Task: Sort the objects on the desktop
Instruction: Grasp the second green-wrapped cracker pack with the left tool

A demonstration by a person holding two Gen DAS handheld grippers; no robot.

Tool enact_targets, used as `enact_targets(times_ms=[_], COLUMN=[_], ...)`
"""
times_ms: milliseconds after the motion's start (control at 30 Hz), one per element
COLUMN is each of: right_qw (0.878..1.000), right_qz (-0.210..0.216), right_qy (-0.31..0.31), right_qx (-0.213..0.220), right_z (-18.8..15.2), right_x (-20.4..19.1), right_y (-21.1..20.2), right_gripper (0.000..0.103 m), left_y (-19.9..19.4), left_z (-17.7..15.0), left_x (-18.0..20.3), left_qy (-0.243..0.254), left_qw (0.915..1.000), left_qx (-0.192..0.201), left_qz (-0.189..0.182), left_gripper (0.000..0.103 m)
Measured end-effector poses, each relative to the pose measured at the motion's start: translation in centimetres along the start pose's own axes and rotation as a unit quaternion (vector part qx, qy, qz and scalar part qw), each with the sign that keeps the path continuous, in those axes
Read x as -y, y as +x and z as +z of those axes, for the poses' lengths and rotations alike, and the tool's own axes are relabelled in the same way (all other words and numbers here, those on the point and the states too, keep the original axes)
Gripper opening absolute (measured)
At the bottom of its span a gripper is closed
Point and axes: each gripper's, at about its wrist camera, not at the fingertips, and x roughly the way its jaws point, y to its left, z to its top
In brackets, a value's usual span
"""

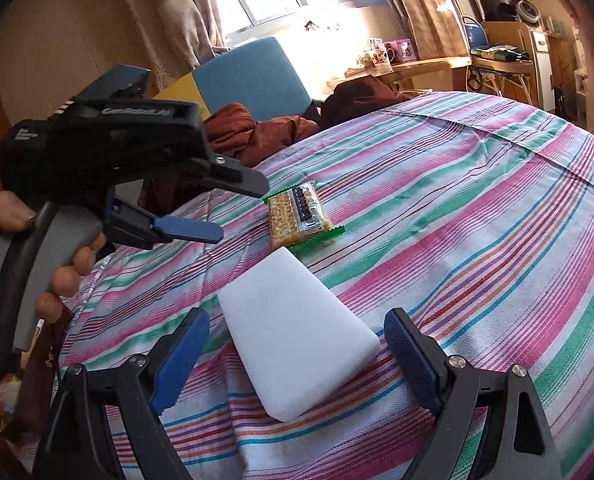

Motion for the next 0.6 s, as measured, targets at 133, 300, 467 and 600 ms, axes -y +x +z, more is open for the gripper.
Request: enact_targets(times_ms=[133, 300, 467, 600], right_qw=[1.0, 1.0, 1.0, 1.0], right_qz=[0.008, 0.012, 0.014, 0.016], right_qy=[0.003, 0.004, 0.004, 0.005], right_qx=[0.005, 0.006, 0.005, 0.005], right_z=[-0.1, -0.1, -0.1, -0.1], right_x=[0.1, 0.1, 0.2, 0.2], right_y=[-0.2, -0.2, -0.2, -0.2], right_gripper=[0.09, 0.09, 0.09, 0.09], left_y=[1.8, 3.6, 4.3, 4.2], left_z=[1.0, 1.8, 2.3, 2.2], left_x=[1.1, 2.4, 2.5, 2.4], left_qy=[0.008, 0.021, 0.03, 0.05], left_qw=[0.9996, 0.9976, 0.995, 0.9926], left_qx=[-0.006, -0.012, -0.013, -0.008], left_qz=[0.026, 0.064, 0.094, 0.11], left_gripper=[0.085, 0.085, 0.082, 0.064])
